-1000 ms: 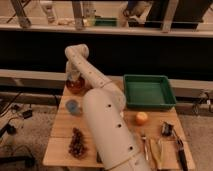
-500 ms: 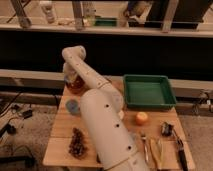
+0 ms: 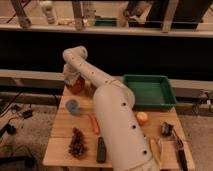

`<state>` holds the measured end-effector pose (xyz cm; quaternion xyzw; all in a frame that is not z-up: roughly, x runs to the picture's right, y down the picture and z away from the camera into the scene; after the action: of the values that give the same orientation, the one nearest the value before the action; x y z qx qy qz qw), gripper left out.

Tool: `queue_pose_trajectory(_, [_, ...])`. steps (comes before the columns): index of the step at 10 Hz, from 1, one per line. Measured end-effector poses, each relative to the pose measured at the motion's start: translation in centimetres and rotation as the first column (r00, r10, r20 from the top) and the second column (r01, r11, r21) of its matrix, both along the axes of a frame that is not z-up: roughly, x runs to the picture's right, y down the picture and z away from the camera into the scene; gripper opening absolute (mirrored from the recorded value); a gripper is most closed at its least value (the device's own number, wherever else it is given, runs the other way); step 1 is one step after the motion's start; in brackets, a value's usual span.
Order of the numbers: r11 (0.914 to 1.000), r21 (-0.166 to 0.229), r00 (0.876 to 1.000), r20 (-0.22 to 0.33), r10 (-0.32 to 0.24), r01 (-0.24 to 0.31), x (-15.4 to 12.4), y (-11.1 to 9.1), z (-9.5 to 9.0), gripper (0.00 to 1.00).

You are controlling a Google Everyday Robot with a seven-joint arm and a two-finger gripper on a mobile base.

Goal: Wipe red bowl with sponge

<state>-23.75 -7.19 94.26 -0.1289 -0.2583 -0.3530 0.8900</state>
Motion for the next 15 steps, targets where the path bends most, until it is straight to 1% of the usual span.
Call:
queue_pose_trajectory(2, [1.0000,-0.007,1.000,-0.004,0.007,-0.007,0.8,0.6,-0.9,0.09])
queue_pose_trajectory(4, [0.9998,-0.013,1.000,-0.021,0.014,-0.015,2.2,1.0,-1.2,0.09])
queue_pose_trajectory(7, [0.9993,-0.012,0.997,-0.069,0.034,-0.035,5.1,0.6,-1.1,0.09])
queue_pose_trajectory(9, [0.9991,-0.011,0.995,-0.088,0.039,-0.040,5.5,0.1,-0.5,0.09])
queue_pose_trajectory(11, [0.9994,-0.012,0.995,-0.093,0.030,-0.032,5.1,-0.4,0.5,0.09])
queue_pose_trajectory(13, [0.9997,-0.007,0.995,-0.094,0.021,-0.022,4.2,-1.3,1.8,0.09])
queue_pose_trajectory(15, [1.0000,0.001,0.997,-0.081,0.010,-0.010,2.0,-2.1,3.0,0.09])
